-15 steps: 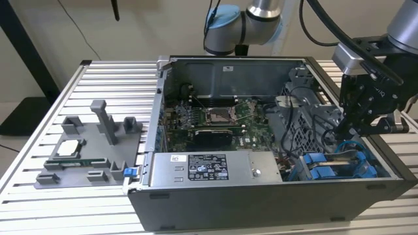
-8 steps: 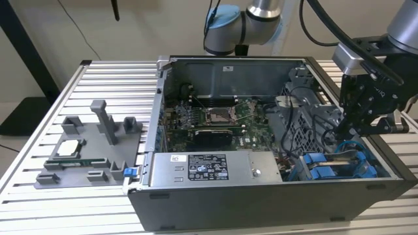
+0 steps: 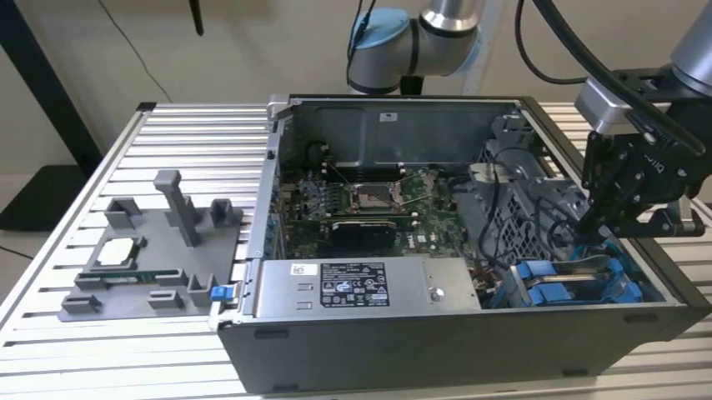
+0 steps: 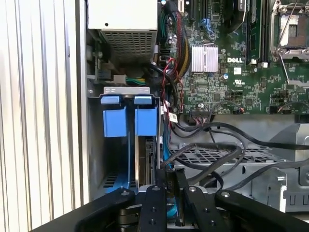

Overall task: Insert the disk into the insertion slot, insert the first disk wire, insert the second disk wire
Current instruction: 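Insert the first disk wire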

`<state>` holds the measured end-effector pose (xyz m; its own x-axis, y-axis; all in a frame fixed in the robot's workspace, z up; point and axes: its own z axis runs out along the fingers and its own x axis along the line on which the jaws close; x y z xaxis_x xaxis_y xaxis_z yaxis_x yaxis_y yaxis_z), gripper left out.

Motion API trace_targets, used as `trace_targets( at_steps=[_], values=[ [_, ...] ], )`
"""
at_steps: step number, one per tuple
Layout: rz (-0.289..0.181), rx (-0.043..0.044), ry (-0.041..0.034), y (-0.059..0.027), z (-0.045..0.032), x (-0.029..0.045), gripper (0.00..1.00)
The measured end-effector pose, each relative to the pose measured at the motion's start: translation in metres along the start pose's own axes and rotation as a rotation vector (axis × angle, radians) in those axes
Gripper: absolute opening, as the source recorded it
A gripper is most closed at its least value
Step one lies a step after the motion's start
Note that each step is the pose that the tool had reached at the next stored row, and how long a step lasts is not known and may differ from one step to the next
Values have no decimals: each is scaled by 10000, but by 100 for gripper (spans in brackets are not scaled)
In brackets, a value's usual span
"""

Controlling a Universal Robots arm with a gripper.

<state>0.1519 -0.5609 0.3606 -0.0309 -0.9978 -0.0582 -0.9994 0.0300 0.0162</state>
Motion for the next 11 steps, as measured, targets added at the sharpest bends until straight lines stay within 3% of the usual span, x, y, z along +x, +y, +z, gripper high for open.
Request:
trace_targets(
  at_steps=[11],
  values=[
    [-6, -13, 0, -30, 36, 65, 0]
  ],
)
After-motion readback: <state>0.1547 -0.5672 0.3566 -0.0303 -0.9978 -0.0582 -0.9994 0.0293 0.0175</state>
